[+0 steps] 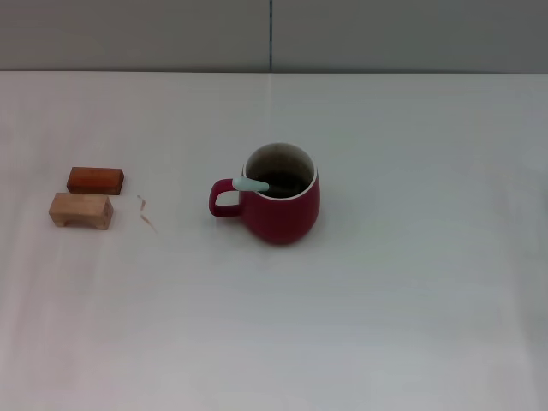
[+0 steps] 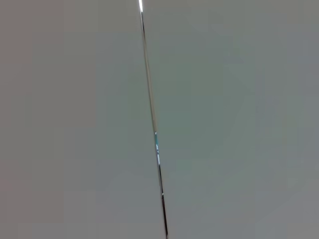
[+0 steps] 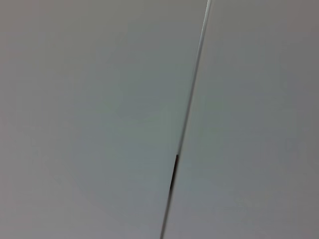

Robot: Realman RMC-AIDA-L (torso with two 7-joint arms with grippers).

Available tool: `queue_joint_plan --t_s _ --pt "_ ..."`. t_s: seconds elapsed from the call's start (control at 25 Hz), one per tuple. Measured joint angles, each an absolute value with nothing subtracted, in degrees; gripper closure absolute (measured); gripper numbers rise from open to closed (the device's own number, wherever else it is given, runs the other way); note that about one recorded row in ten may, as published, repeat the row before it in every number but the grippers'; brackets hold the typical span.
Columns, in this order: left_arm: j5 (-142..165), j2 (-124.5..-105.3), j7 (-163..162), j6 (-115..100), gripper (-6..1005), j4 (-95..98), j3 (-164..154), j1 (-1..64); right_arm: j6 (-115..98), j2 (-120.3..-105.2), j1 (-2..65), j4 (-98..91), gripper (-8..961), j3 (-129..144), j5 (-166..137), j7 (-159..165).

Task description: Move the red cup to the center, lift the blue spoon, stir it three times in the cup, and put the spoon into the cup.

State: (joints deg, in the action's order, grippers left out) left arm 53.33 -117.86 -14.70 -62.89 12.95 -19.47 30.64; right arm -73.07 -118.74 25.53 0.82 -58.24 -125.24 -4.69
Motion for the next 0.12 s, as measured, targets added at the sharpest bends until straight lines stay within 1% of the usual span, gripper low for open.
queue_joint_plan --t_s 0.12 --pt "53.3 -117.91 -14.2 -62.3 220 11.2 -18.0 30.7 -72.3 -118.76 25.7 0.3 222 -58.3 -125.2 -4.7"
